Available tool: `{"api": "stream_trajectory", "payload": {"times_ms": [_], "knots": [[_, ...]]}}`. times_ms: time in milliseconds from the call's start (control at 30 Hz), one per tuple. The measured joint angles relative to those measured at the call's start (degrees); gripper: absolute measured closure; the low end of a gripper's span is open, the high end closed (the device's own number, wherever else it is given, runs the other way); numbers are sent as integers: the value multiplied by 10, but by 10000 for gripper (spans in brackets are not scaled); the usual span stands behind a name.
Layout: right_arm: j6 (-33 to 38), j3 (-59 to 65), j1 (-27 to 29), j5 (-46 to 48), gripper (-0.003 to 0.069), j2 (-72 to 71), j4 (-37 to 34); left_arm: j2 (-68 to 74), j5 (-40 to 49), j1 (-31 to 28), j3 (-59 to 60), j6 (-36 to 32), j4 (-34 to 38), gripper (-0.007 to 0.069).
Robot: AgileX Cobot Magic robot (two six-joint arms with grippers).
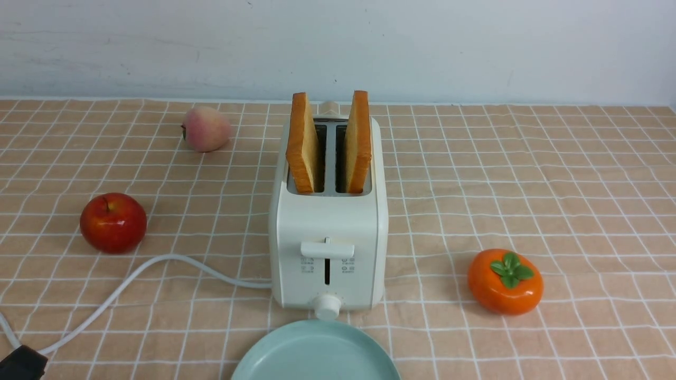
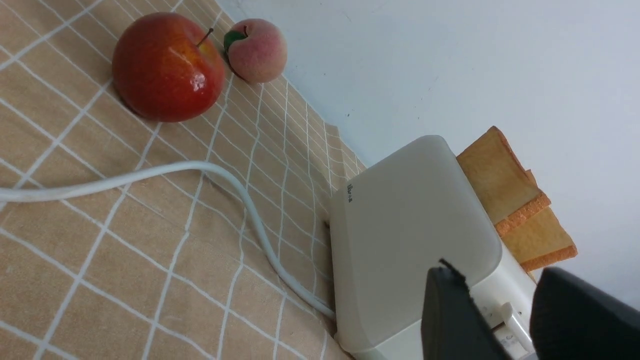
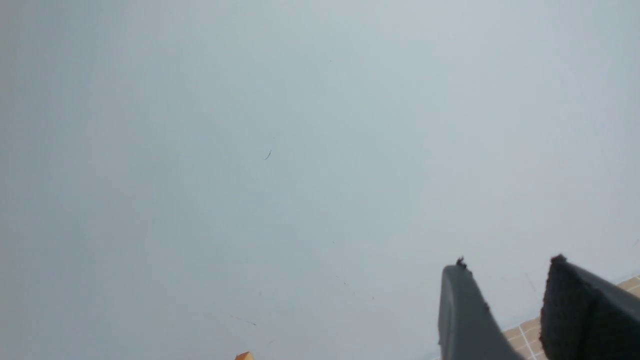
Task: Take toasted bread from bread machine on light coffee tablecloth place on plate.
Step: 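Reach for a toast slice standing in the toaster with the left gripper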
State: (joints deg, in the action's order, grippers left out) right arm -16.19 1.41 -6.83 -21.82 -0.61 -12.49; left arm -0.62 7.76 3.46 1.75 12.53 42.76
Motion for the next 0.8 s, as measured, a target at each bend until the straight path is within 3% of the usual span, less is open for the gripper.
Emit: {"api": "stream_trajectory", "payload": {"times_ms": [267, 367, 467, 667, 800], "knots": [[0, 0, 0, -40, 419, 0, -1, 0, -5, 0, 0, 0, 0, 401], [0, -48, 0, -6, 426, 1, 2, 0, -35, 0, 0, 0, 10, 478], [0, -161, 0, 156, 491, 36, 12, 0, -37, 0, -28, -11, 11, 631], [19, -334, 0, 467, 669, 218, 14, 57, -10, 0, -115, -111, 3, 638], [61, -394, 0, 615, 677, 345, 2, 160, 81, 0, -184, -167, -17, 638]]}}
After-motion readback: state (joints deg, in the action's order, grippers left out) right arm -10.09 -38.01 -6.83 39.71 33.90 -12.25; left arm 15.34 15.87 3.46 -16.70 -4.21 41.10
